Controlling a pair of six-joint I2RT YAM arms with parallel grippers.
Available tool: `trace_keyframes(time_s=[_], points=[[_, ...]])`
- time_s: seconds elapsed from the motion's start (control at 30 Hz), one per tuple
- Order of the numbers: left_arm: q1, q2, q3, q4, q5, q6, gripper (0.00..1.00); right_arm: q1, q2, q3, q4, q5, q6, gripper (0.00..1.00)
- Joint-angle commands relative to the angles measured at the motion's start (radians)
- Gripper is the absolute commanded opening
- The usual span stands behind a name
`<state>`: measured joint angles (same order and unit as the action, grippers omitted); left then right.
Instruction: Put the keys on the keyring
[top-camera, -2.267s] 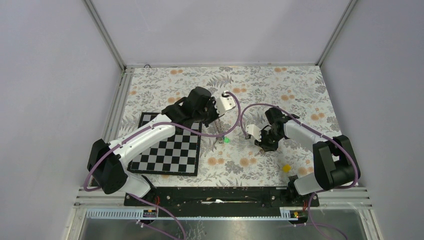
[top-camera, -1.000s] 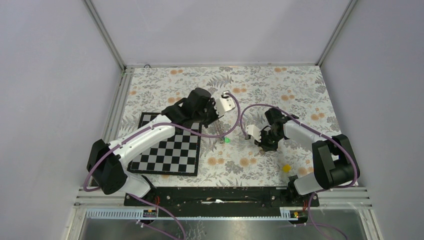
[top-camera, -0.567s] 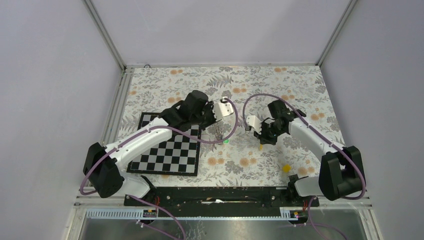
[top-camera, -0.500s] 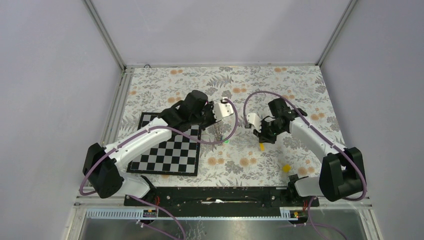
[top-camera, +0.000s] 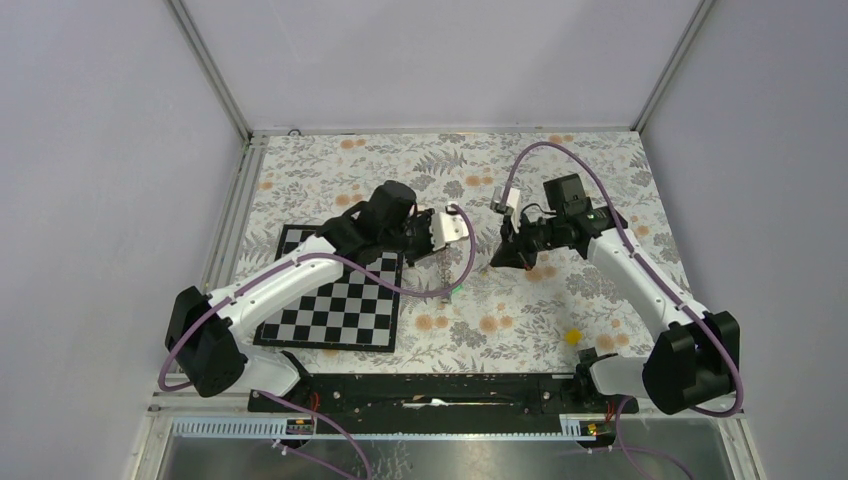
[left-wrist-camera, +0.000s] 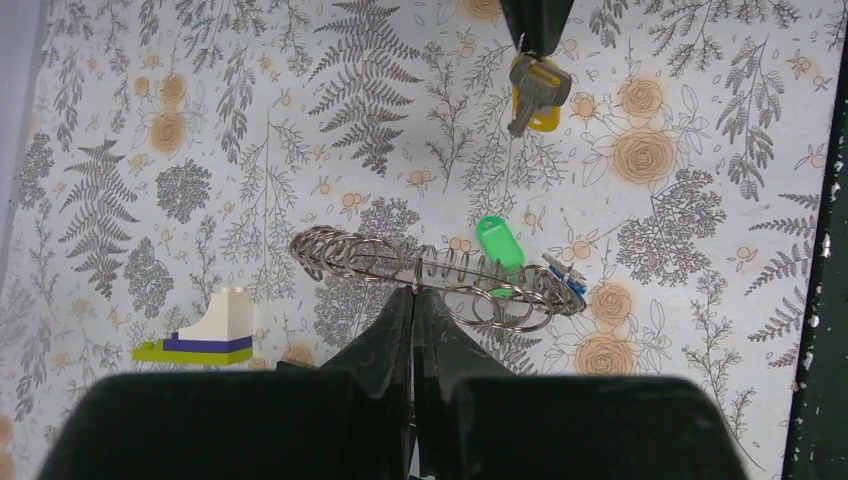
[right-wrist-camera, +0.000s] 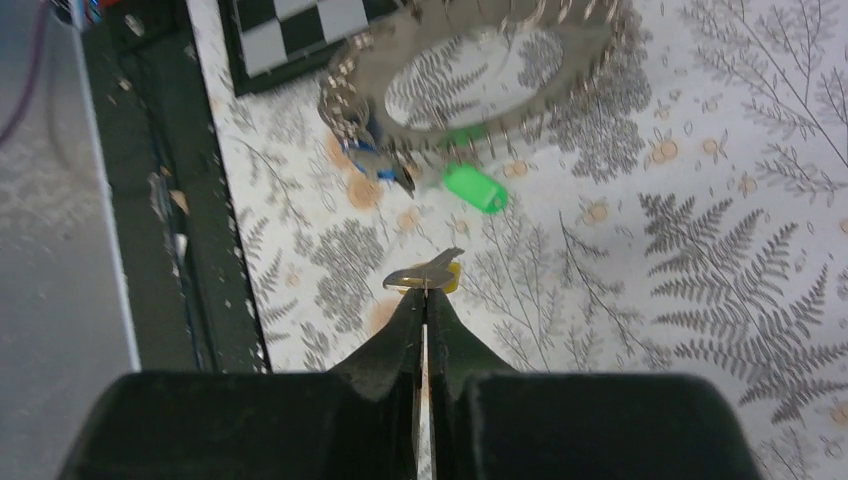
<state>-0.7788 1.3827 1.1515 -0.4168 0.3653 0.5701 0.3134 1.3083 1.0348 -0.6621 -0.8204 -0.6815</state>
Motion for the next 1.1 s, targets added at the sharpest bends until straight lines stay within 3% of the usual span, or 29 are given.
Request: trace_keyframes(time_s=[0.0,0.27,0.6,1.07], points=[[-0.016,-0.003,0.060,0.064,0.053,-0.024,0.00,0.009,-0.038,0.025,0.156,-0.189,0.231,0.00],[-0.055,-0.006,0.053,0.059,0.032,-0.036,0.00,0.031,-0.033,-0.004,0.272,-0.257,0.377,0.00],[-0.110,0.008,0.057,0.096,-0.128,-0.150,0.00,0.078,-0.027,-0.054,0.358,-0.238,0.442,0.00],[-0.127,-0.019,0.000,0.155,-0.137,-0.186,0.00,0.085,0.046,-0.068,0.450,-0.263,0.538,0.00]])
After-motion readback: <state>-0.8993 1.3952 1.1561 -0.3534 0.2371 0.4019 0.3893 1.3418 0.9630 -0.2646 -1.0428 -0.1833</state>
